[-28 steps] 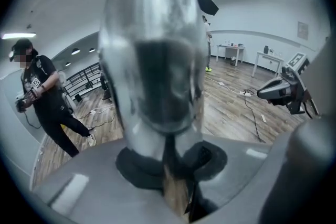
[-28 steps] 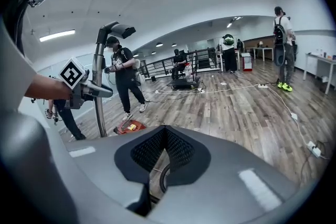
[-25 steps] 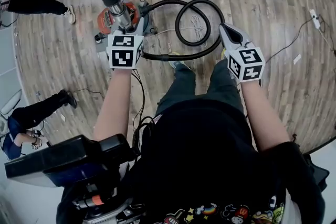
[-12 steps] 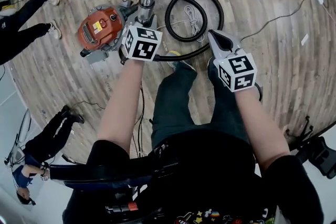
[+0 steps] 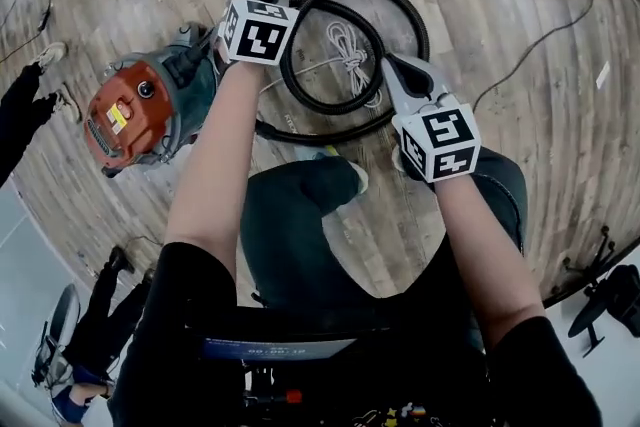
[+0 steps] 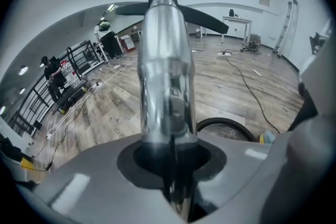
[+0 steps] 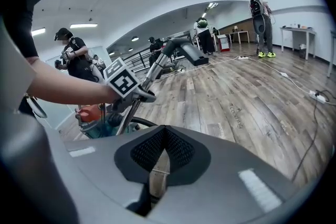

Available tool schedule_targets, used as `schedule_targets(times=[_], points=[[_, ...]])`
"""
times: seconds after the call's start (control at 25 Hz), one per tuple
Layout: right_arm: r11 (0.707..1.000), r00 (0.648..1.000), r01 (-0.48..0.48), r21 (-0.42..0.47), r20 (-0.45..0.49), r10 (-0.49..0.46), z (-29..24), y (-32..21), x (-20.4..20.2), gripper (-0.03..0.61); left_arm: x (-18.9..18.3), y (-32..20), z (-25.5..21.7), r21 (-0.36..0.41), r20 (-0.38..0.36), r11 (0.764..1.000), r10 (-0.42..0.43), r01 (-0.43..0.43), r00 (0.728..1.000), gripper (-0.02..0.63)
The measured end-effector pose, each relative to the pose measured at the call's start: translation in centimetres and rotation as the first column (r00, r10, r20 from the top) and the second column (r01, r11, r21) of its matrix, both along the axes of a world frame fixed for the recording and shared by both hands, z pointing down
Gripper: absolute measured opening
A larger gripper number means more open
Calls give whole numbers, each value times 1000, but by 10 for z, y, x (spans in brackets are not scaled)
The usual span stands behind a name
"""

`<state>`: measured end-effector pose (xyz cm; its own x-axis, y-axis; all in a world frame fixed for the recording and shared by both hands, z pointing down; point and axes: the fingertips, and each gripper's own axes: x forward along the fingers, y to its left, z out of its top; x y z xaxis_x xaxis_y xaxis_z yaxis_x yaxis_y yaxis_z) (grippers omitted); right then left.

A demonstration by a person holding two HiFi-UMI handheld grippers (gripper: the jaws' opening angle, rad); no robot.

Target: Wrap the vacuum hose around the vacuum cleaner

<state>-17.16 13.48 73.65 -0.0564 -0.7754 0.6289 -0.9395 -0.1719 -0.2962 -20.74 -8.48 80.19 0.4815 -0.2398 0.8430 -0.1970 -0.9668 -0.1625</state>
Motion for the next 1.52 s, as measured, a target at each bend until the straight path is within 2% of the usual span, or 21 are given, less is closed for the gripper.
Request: schedule_targets(times=[0.2,0.28,0.36,0.64,0.84,0.88,0.96,1.0,1.08,1.2,1.32,1.52], points=[[1000,999,-16,21,-40,17,80,-20,22,26,45,-37,91,-2,-9,1000,-31,31,999,89],[999,998,-21,29,-52,22,98,-23,28,26,54,-43,115,16,-12,999,-38,39,999,127],[999,998,-26,32,-58,28,110,-24,32,26,61,-44,129,11,-28,999,-50,50,998,138],[998,997,-36,53,-63,39,130,-34,47,26,81,-41,170,-22,-13,999,-43,43,999,140],[994,994,-76,78,-67,82,147,-45,62,26,94,-47,195,0,-22,999,-47,47,999,165],[993,994,-85,81,-66,90,149,-46,65,26,95,-46,194,13,-31,999,-45,45,999,173],[992,993,-96,81,-59,101,151,-47,69,26,99,-46,185,38,-58,998,-40,42,998,143],[992,993,-95,78,-57,99,152,-48,69,26,99,-45,180,44,-67,998,-40,43,997,66],[994,995,-88,68,-51,91,150,-47,69,26,99,-40,170,36,-73,998,-40,43,997,11],[997,997,-65,42,-35,66,138,-41,62,26,92,-25,150,5,-62,999,-45,46,997,3],[999,999,-42,14,-14,42,108,-34,55,26,83,-5,112,-27,-65,997,-68,66,996,3],[999,999,-14,-30,33,15,22,-15,40,26,64,36,-6,-24,-144,991,-134,132,980,3]])
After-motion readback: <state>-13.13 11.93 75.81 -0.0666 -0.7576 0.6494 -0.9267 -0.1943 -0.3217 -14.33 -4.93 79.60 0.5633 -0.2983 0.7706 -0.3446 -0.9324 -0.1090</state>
